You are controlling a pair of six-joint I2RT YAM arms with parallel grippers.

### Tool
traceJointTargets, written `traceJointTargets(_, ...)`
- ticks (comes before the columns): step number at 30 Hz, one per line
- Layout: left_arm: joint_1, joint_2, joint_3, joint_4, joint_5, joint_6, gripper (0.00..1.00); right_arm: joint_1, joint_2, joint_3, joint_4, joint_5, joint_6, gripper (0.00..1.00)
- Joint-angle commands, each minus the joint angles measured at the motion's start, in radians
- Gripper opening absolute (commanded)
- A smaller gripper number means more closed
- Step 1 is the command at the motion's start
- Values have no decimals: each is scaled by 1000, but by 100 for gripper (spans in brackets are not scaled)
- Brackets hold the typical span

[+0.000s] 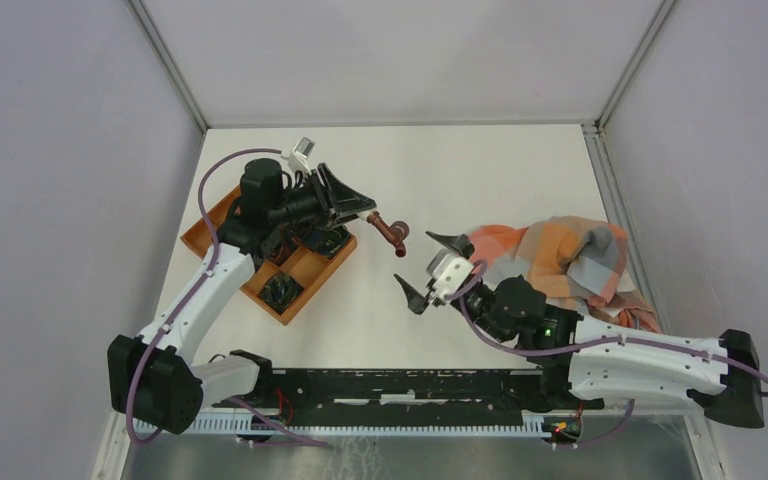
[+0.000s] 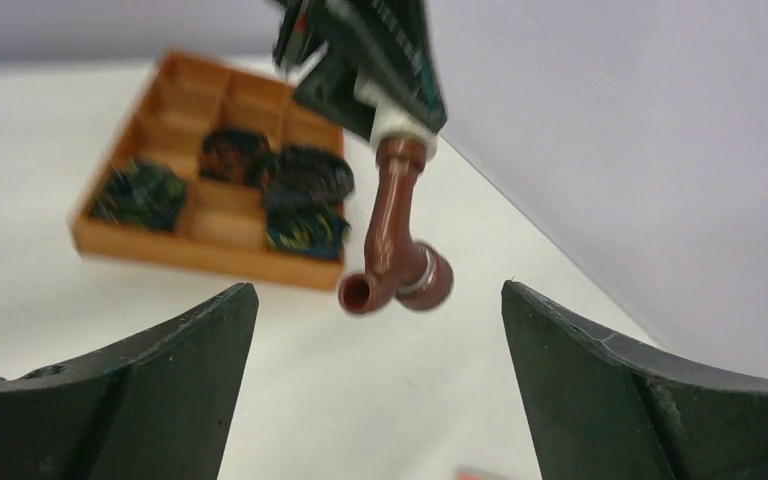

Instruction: Install the water faucets

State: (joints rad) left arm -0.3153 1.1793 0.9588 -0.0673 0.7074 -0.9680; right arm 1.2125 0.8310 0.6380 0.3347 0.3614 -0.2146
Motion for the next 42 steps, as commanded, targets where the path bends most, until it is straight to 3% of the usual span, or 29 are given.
traceJointTargets(1,4,-16,63,-1,0,-32,2,66,32,-35,-84,142,-457,98)
traceJointTargets(6,4,-21,61,-3,6,-28,2,67,99,-45,0,107,-473,98)
traceJointTargets(18,2,-34,52,5,18,-24,2,11,332,14,282,129,-283,94)
traceJointTargets(20,3,-39,48,6,17,-21,2,-2,355,27,302,113,-254,88)
traceJointTargets(25,2,-43,29,17,24,-18,2,-33,382,34,361,78,-178,59)
traceJointTargets(29,3,-46,15,25,32,-12,2,-51,375,22,397,28,-115,43)
traceJointTargets(34,4,-43,1,62,73,-2,2,-75,358,32,360,-75,33,13)
traceJointTargets(38,3,-55,-38,163,120,10,2,-96,323,33,343,-166,190,0)
traceJointTargets(42,3,-67,-76,249,180,39,2,-217,277,-24,451,-409,565,0)
